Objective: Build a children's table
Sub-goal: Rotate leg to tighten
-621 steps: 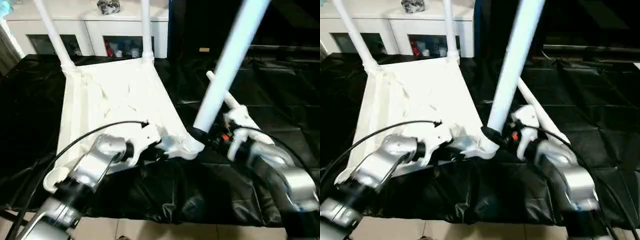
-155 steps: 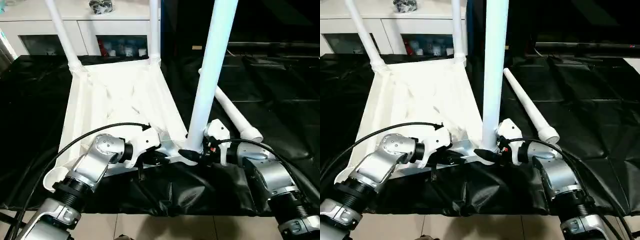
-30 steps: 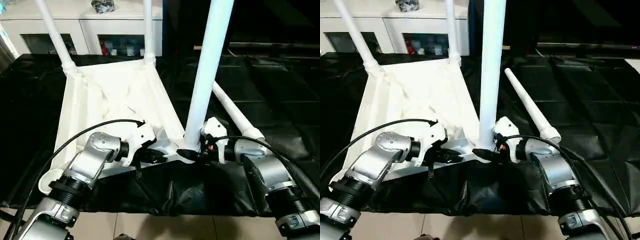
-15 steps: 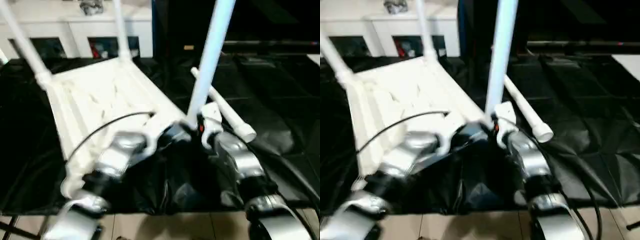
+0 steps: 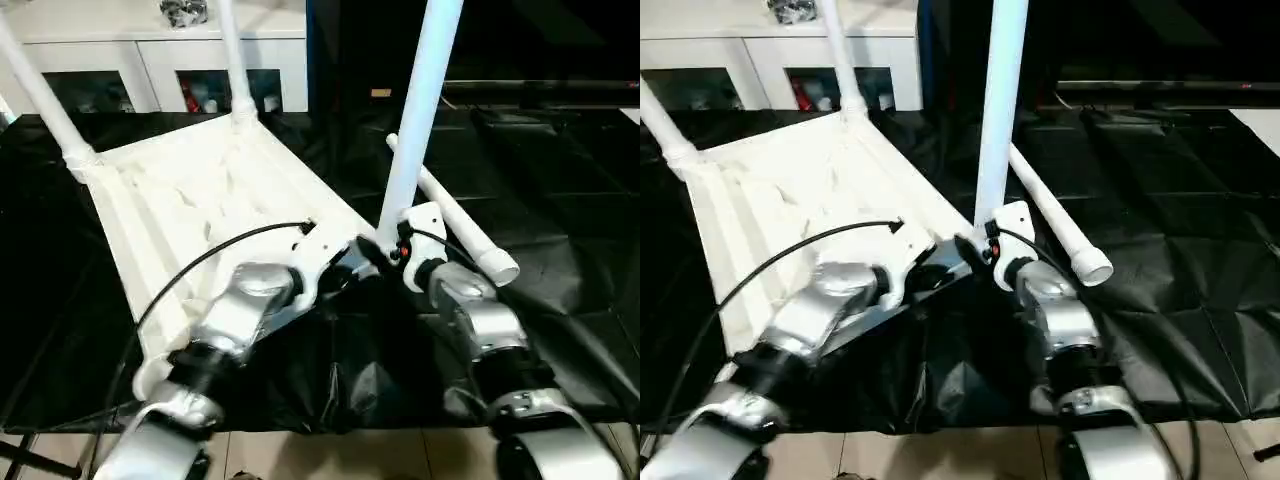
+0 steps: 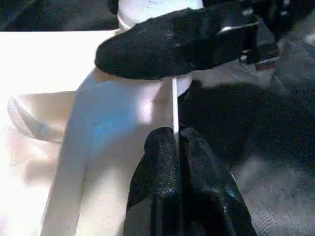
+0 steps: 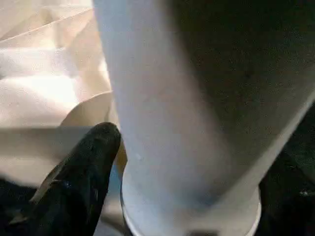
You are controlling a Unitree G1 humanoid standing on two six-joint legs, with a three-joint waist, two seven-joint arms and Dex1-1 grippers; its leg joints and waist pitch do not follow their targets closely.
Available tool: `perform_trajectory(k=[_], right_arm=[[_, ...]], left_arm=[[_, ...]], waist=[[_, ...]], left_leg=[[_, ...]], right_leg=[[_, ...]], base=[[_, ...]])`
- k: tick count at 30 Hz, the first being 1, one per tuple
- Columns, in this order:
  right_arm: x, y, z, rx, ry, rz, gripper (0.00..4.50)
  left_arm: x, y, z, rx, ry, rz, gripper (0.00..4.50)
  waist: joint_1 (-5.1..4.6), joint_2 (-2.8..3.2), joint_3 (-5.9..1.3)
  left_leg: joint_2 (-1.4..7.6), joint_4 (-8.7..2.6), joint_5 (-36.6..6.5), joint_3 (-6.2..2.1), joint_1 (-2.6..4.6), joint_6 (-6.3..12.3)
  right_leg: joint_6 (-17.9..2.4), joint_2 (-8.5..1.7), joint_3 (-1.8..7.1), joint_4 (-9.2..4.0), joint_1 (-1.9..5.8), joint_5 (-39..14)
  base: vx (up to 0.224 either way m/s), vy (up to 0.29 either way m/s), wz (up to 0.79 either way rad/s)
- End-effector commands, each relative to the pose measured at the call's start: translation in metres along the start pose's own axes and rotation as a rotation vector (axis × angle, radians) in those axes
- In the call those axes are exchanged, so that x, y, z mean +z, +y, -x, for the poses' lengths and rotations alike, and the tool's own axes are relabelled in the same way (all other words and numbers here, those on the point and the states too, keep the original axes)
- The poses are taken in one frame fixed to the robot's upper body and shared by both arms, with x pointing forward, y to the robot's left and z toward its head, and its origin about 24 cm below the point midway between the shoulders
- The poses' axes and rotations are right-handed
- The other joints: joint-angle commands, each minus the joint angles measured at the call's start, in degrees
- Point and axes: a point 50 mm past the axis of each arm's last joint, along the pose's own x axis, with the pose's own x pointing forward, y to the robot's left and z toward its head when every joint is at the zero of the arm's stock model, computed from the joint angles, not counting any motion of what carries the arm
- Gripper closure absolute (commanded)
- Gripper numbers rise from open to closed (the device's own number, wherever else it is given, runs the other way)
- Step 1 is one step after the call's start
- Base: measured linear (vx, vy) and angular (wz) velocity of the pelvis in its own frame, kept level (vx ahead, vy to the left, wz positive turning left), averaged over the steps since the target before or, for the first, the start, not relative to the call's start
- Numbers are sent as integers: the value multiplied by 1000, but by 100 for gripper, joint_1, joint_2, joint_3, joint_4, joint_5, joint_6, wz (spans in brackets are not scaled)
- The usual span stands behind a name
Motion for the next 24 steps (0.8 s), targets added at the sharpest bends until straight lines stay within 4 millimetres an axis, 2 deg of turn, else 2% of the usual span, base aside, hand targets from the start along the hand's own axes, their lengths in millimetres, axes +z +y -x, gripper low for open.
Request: perform_trajectory(k=[1, 4, 8, 11, 13, 19, 24], right_arm=[[7, 15, -2, 144, -19, 59, 80], [5, 15, 12, 279, 15, 115, 80], [4, 13, 22, 347, 42, 135, 80], [5, 12, 28, 393, 52, 146, 106], [6, 13, 33, 441, 66, 154, 116], [0, 19, 37, 490, 110, 176, 168], [-1, 24, 37, 513, 120, 174, 176]], left_arm=[[22, -16, -3, -142, -118, -71, 450], [16, -16, 7, -230, -86, -101, 450], [10, -16, 14, -287, -53, -118, 450], [8, -17, 20, -339, -40, -120, 450], [5, -19, 25, -396, -26, -122, 450], [2, -20, 30, -426, 0, -129, 450], [1, -20, 31, -428, 5, -129, 450]], waist=[[13, -77, -392], [41, -76, -393], [68, -66, -380], [81, -47, -369], [110, -50, -373], [133, -62, -372], [133, -81, -376]], left_leg=[[93, -339, -815, 35, 87, 550], [108, -339, -840, 31, 97, 590], [126, -352, -952, 37, 122, 543], [128, -365, -1099, 36, 132, 438], [131, -367, -1024, 33, 125, 445], [124, -367, -1041, 38, 126, 371], [114, -365, -984, 33, 111, 358]], right_leg=[[-1566, -131, 54, -327, 315, -176], [-1563, -135, 54, -324, 314, -208], [-1588, -138, 58, -331, 279, -355], [-1550, -137, 64, -344, 268, -569], [-1527, -133, 65, -333, 275, -466], [-1512, -140, 69, -329, 267, -534], [-1441, -142, 71, -329, 276, -577]], base=[[0, 0, 0], [0, 0, 0], [0, 0, 0], [0, 0, 0], [0, 0, 0], [0, 0, 0], [0, 0, 0]])
